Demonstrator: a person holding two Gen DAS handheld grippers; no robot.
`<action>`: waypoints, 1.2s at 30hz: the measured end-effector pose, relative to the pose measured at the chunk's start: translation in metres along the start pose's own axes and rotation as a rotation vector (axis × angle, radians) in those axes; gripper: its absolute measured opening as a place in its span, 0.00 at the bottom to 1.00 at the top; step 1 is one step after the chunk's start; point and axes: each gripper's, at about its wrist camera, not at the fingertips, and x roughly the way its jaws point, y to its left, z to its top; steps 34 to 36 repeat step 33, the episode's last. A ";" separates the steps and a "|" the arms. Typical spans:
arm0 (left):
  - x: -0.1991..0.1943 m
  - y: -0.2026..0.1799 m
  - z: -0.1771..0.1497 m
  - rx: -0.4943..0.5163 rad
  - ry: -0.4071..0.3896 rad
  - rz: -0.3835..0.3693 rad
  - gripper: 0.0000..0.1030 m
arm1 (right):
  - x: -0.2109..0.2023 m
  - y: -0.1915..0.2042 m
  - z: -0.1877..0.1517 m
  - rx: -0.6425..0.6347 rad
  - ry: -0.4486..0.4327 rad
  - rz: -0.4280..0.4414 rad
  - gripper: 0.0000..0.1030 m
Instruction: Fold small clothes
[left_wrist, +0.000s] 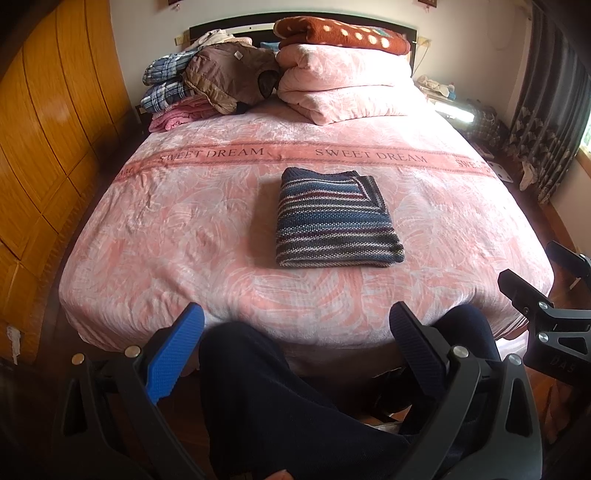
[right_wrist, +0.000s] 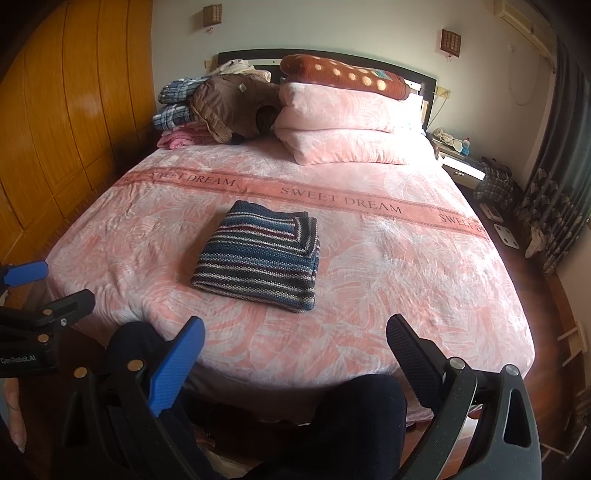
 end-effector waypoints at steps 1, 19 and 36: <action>0.000 0.000 0.000 0.000 -0.001 0.000 0.97 | 0.000 0.000 0.000 0.000 0.000 -0.001 0.96; -0.002 0.000 0.004 0.006 -0.015 0.008 0.97 | -0.004 0.004 0.002 0.000 -0.017 0.009 0.96; -0.004 -0.001 0.004 0.011 -0.016 0.012 0.97 | -0.008 0.005 0.002 0.011 -0.011 0.045 0.96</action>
